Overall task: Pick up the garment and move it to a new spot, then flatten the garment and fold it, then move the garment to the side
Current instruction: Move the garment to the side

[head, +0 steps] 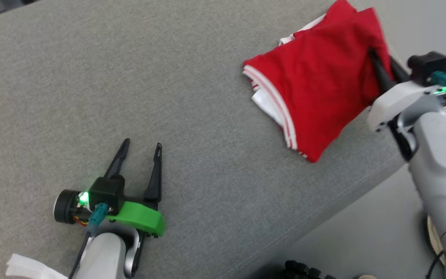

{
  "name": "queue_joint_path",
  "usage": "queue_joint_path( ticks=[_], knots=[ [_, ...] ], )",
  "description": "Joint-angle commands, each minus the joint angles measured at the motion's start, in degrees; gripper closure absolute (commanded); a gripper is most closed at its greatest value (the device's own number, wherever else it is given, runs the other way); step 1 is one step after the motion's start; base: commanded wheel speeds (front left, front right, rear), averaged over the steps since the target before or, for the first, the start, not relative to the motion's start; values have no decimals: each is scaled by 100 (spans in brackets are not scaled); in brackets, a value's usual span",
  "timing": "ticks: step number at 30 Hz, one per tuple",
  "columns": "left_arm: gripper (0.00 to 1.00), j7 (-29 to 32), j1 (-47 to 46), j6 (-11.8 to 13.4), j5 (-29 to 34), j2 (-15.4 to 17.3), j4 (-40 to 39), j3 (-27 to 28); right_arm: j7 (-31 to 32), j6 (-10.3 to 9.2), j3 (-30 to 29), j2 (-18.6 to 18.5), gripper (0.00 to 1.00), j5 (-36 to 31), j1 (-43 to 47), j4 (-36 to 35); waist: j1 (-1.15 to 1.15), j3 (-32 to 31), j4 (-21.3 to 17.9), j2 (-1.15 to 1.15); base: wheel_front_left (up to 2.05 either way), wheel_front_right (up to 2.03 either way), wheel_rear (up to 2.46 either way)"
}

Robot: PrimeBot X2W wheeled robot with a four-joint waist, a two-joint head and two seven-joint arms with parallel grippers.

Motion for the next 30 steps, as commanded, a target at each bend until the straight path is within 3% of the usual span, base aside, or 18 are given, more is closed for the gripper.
queue_joint_path(
  ticks=[1,3,4,5,6,11,14,20,25,30],
  knots=[
    [0,3,-151,-28,69,54,-2,-10,0,-13,-251,-182,100,-162,-168,211,0,276,287,0,0,0,0],
    [0,5,-204,-35,65,64,10,3,-1,-13,-701,-401,100,-416,-379,499,0,382,403,0,0,0,0],
    [0,5,-223,-30,63,66,8,20,0,-12,-918,-473,83,-515,-448,607,0,424,444,0,0,0,0],
    [0,6,-231,-31,64,66,9,42,-1,-12,-1204,-543,16,-669,-498,716,0,456,481,0,0,0,0],
    [0,8,-236,-33,64,66,15,55,0,-12,-1455,-571,0,-761,-525,784,0,479,508,0,0,0,0],
    [0,10,-231,-33,45,73,17,184,0,-11,-2373,-357,0,-1293,-375,301,0,483,587,0,0,0,0],
    [0,10,-193,-35,42,72,6,247,0,-12,-2461,-106,0,-1411,-248,-216,0,398,602,0,0,0,0],
    [0,7,-175,-37,40,51,-63,299,0,-11,-1881,496,0,-1017,153,-1418,0,131,708,0,0,0,0],
    [0,3,-202,-31,-40,38,-66,270,0,-11,-1142,708,0,-600,627,-2016,0,-173,1000,0,0,0,0],
    [0,3,-44,167,-309,35,-133,292,0,-11,-786,807,0,-265,1235,-2274,0,-525,1459,0,0,0,0]
  ],
)
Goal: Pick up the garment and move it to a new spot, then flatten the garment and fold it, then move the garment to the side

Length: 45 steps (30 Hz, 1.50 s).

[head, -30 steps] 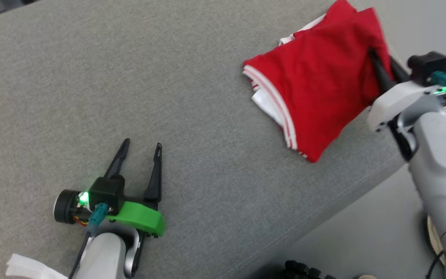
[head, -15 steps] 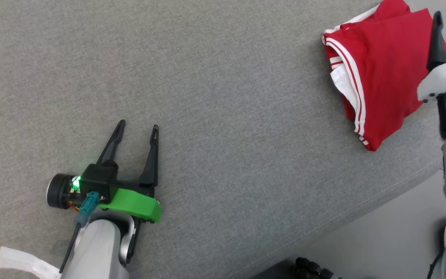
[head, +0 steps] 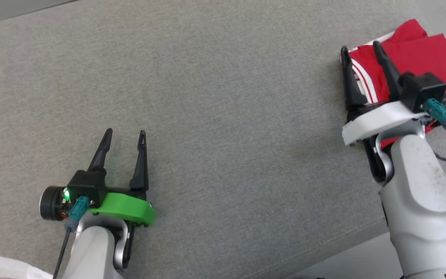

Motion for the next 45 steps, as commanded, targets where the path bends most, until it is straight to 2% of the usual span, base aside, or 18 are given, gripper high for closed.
queue_joint_path(
  ticks=[1,8,14,18,27,33,35,36,41,45],
  knots=[
    [0,3,141,85,-106,33,-17,20,1,-10,13,-17,0,117,255,-36,0,-406,481,0,0,0,0],
    [0,3,421,286,-180,30,-36,189,1,-10,179,-1,0,372,1080,22,0,-741,1122,0,0,0,0],
    [0,3,768,344,-280,26,-25,352,1,-10,173,-1,0,404,1592,72,0,-1052,1421,0,0,0,0],
    [0,3,1065,298,-347,25,1,415,1,-10,181,3,0,414,1936,-8,0,-1324,1489,0,0,0,0],
    [0,3,1680,365,-417,26,-107,536,1,-10,218,4,0,394,2575,-129,0,-1908,1463,0,0,0,0],
    [0,3,1899,338,-426,28,-193,512,1,-10,251,6,0,463,2856,-233,0,-2026,1439,0,0,0,0],
    [0,3,1918,260,-524,27,-217,504,1,-10,266,6,0,458,2897,-242,0,-2040,1436,0,0,0,0],
    [100,0,1865,273,-535,4,-196,493,1,0,263,29,100,450,2841,-210,0,-2030,1437,0,0,0,0],
    [100,26,1854,274,-605,-28,44,478,37,0,255,64,100,521,2957,-4,0,-2037,1442,0,0,0,0],
    [100,158,1782,249,-1040,-26,45,546,179,0,183,62,100,967,2932,-44,0,-2040,1456,0,0,0,0]
  ],
)
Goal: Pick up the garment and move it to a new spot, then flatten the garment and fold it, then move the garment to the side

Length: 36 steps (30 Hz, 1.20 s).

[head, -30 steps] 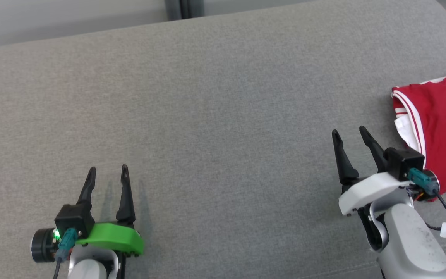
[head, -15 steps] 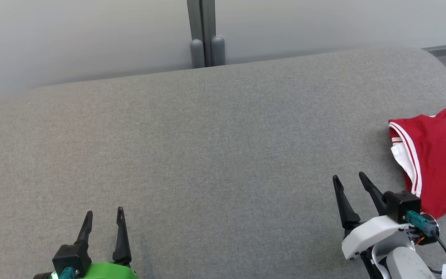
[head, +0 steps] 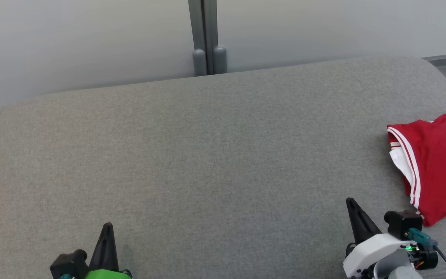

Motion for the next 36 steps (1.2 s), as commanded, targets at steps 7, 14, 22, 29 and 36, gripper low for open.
queue_joint_path(
  ticks=[7,14,22,29,36],
  knots=[
    [100,217,-179,-64,-878,17,-135,137,216,-2,-100,-16,100,918,-92,-229,0,-5,27,0,0,0,0],
    [100,395,-263,-84,-1550,21,-193,218,388,-2,-163,-21,100,1613,-81,-345,0,-10,52,0,0,0,0],
    [100,581,-346,-103,-2244,26,-253,303,574,-3,-233,-26,100,2329,-78,-455,0,-16,80,0,0,0,0],
    [100,732,-412,-119,-2793,30,-296,375,725,-3,-292,-30,100,2899,-78,-540,0,-21,104,0,0,0,0],
    [100,875,-481,-138,-3320,34,-332,440,869,-4,-349,-34,100,3440,-78,-621,0,-26,129,0,0,0,0]
  ],
)
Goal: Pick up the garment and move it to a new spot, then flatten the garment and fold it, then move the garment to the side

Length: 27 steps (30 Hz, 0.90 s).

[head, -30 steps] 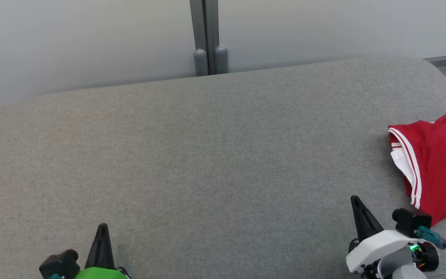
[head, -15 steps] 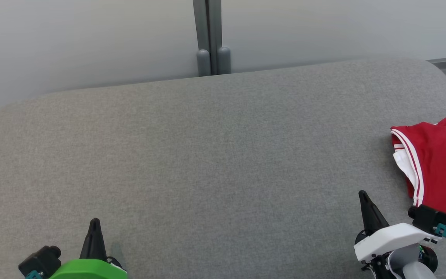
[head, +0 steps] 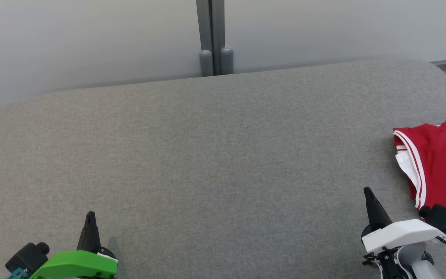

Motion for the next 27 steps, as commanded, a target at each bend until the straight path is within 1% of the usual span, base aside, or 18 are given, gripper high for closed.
queue_joint_path(
  ticks=[1,27],
  knots=[
    [100,41,-184,-38,-203,32,-89,46,51,-3,-42,-29,100,204,-78,-115,0,-1,6,0,0,0,0],
    [100,487,-394,-96,-1830,45,-197,252,499,-4,-220,-41,100,1880,-80,-358,0,-21,97,0,0,0,0]
  ],
)
